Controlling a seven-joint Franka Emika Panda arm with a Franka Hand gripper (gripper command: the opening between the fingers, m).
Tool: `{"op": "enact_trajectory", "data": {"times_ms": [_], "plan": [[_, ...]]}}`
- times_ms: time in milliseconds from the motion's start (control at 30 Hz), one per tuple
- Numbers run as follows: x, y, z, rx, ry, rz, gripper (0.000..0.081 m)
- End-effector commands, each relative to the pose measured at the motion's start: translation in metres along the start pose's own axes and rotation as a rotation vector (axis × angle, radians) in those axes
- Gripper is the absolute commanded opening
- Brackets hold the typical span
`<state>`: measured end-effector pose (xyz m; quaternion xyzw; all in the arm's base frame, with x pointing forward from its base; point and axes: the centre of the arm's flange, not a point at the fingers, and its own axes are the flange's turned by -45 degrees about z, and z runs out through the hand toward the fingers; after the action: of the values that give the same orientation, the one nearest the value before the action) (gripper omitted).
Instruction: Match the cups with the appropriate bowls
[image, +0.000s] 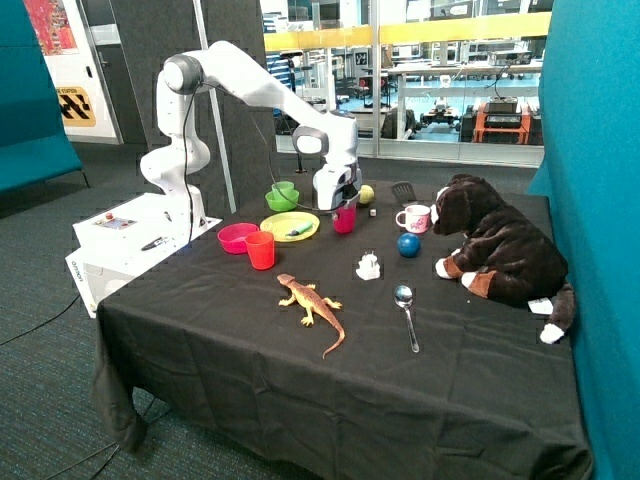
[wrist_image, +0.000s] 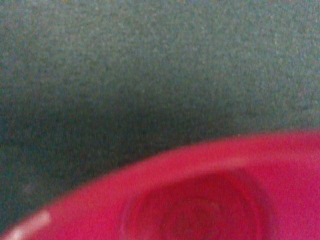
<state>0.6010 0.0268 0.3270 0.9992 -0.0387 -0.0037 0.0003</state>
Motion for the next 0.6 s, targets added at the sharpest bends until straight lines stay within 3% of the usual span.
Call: {"op": "enact_trajectory", "data": {"times_ms": [0, 567], "plan": [[-0.0078, 0.0020, 0.0038, 0.0010, 0.0074, 0.011, 0.0018], [-0.0127, 0.0113, 0.0044, 0.0009, 0.0074, -0.001, 0.0000]]}}
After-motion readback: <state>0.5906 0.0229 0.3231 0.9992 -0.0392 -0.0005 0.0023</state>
